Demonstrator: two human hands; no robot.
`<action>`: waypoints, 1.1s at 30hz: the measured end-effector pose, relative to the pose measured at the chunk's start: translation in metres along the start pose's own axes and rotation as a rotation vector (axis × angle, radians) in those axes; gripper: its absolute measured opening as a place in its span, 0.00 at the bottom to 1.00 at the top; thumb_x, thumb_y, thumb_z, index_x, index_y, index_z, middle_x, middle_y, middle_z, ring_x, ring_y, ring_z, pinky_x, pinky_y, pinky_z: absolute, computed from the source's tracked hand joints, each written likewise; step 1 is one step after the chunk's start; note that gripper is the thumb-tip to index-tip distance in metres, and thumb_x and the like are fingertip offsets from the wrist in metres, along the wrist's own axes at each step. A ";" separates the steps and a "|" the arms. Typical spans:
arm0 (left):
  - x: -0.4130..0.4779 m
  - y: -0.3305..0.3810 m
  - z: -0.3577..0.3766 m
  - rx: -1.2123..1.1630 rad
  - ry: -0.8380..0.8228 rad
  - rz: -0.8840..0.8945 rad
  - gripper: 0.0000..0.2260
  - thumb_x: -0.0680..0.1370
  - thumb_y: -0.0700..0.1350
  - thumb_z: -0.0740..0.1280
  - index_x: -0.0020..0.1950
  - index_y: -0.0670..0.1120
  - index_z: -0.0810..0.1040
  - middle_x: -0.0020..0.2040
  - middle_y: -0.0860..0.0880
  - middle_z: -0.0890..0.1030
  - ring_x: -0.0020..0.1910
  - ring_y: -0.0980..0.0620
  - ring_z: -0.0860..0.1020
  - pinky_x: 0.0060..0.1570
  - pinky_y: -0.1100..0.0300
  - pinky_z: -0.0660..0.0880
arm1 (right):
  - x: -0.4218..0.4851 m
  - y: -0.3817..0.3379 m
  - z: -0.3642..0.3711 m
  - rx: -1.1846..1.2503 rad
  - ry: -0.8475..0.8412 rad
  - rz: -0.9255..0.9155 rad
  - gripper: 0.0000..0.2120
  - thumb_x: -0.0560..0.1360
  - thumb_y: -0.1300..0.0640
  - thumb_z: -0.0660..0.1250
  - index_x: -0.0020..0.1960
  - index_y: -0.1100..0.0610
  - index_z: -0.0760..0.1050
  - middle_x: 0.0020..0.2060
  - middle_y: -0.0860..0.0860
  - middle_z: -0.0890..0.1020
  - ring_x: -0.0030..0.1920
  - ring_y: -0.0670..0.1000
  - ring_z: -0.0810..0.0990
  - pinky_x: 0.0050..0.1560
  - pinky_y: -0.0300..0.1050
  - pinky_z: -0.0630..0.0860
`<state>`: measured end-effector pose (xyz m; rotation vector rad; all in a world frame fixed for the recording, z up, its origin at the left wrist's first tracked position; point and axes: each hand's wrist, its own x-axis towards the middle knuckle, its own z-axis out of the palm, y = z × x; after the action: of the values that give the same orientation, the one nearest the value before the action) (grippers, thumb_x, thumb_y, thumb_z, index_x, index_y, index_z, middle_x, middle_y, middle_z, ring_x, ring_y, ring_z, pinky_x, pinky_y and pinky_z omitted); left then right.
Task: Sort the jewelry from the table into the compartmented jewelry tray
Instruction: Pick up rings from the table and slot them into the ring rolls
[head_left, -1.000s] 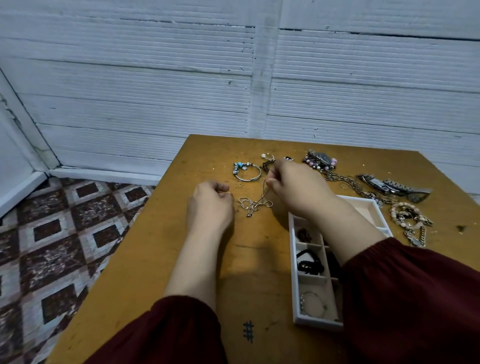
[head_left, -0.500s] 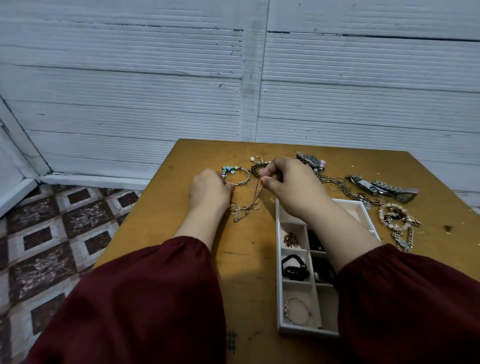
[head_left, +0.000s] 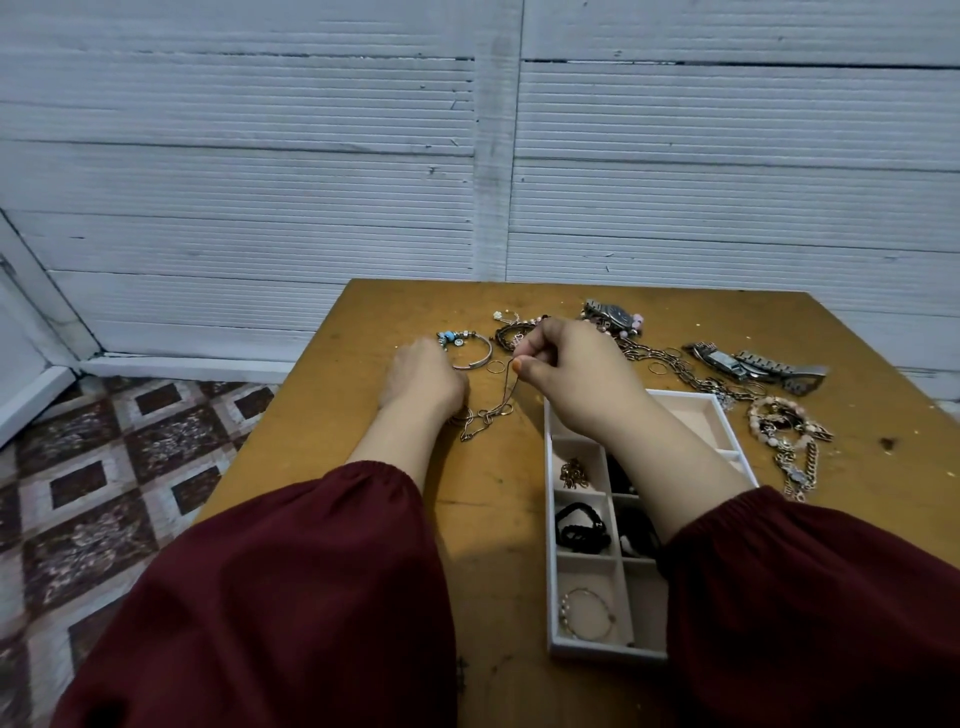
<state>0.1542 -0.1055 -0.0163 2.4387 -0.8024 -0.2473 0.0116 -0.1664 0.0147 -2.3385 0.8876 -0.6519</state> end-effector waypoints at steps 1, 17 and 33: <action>-0.003 -0.002 0.000 -0.010 0.021 0.034 0.07 0.75 0.42 0.67 0.53 0.43 0.77 0.53 0.44 0.79 0.53 0.43 0.76 0.44 0.57 0.69 | 0.000 -0.001 -0.001 0.006 0.004 -0.001 0.08 0.74 0.58 0.67 0.38 0.47 0.73 0.31 0.42 0.75 0.39 0.48 0.76 0.44 0.44 0.72; -0.065 -0.014 -0.002 -0.507 0.136 0.108 0.07 0.76 0.41 0.66 0.42 0.52 0.77 0.41 0.51 0.82 0.44 0.47 0.81 0.49 0.51 0.78 | -0.028 -0.037 -0.043 0.170 0.093 -0.082 0.01 0.76 0.58 0.66 0.45 0.53 0.77 0.31 0.43 0.75 0.32 0.40 0.72 0.36 0.39 0.70; -0.137 0.014 -0.048 -0.744 0.216 0.171 0.05 0.78 0.42 0.66 0.46 0.52 0.78 0.39 0.58 0.78 0.36 0.62 0.75 0.36 0.63 0.74 | -0.065 -0.091 -0.096 0.651 0.242 -0.045 0.03 0.77 0.60 0.66 0.45 0.54 0.75 0.38 0.48 0.80 0.36 0.44 0.76 0.32 0.32 0.70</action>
<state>0.0530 -0.0117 0.0310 1.6574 -0.6633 -0.1712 -0.0490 -0.0934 0.1271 -1.7199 0.5980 -1.0744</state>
